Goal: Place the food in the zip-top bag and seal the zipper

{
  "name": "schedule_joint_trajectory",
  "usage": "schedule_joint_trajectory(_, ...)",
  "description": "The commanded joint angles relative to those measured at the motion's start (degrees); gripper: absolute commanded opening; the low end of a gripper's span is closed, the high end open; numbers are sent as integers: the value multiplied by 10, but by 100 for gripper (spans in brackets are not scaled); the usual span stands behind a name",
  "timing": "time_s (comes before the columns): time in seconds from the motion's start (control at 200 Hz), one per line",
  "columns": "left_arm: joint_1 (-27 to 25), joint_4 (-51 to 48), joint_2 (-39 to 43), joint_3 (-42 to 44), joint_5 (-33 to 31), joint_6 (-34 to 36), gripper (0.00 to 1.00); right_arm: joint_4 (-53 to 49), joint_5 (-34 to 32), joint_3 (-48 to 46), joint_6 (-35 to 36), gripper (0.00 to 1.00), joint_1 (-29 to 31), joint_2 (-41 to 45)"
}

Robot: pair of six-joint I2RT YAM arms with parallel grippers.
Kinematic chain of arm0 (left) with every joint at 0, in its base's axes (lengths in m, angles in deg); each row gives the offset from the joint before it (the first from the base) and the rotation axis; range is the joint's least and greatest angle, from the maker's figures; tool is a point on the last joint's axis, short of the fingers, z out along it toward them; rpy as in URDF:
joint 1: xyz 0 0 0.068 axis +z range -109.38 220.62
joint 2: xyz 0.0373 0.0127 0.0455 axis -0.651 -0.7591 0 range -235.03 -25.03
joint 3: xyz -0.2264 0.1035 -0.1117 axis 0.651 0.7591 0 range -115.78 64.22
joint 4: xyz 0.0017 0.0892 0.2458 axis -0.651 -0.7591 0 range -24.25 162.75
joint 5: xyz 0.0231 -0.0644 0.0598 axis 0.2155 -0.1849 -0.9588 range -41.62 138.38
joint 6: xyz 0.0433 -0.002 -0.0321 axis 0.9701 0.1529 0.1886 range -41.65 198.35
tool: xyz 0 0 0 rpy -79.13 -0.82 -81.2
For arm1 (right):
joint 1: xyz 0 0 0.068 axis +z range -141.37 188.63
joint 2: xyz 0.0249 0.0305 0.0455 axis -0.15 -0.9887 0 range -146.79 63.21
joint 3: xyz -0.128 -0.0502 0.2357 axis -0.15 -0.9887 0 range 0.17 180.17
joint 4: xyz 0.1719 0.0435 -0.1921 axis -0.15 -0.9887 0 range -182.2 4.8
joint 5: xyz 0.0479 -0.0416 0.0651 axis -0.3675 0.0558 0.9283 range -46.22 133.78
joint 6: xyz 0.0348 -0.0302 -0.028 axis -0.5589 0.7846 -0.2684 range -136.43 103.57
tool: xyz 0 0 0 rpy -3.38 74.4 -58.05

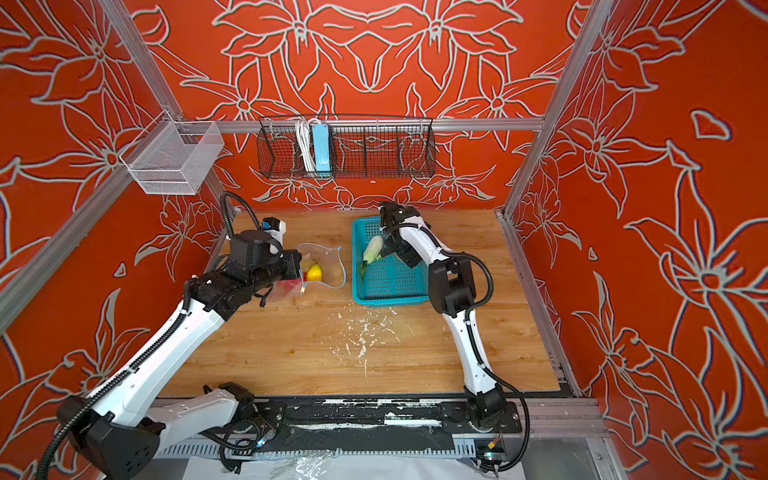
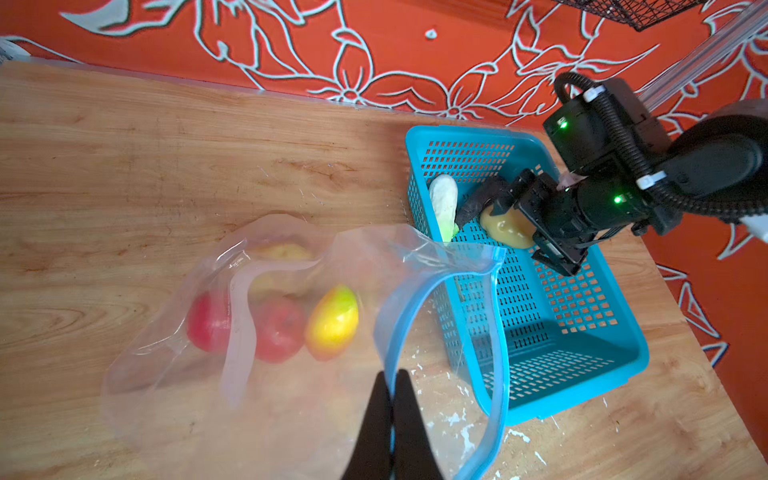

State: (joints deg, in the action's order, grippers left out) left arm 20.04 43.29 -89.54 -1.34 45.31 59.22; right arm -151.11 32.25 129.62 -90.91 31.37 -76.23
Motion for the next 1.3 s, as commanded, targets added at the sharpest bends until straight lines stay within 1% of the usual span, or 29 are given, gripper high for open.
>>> schedule_joint_trajectory(0.0, 1, 9, 9, 3, 1, -1, 0, -63, -32, 8, -53, 95, 1, -6)
schedule_joint_trajectory(0.265, 1, 10, 7, 2, 3, -2, 0, -65, -53, -5, -60, 94, -1, 3)
schedule_joint_trajectory(0.5, 1, 8, 7, 3, 2, 0, 0, -54, -34, -17, -52, 90, -4, -6)
schedule_joint_trajectory(0.616, 1, 9, 7, 3, 2, -1, 0, -22, -16, -41, -33, 90, -4, 2)
schedule_joint_trajectory(0.751, 1, 9, 7, 3, 2, -1, 0, 38, 3, -88, 7, 90, -1, 28)
schedule_joint_trajectory(1.041, 1, 9, 8, 3, 2, -1, 0, 86, 1, -157, 43, 87, 0, 65)
schedule_joint_trajectory(1.181, 1, 9, 7, 3, 0, 0, 0, 88, 3, -162, 49, 82, 0, 62)
schedule_joint_trajectory(1.266, 1, 8, 7, 3, -2, 0, 0, 94, 11, -162, 54, 72, 0, 61)
schedule_joint_trajectory(1.291, 1, 8, 7, 3, -2, 1, 0, 96, 13, -162, 54, 71, 0, 61)
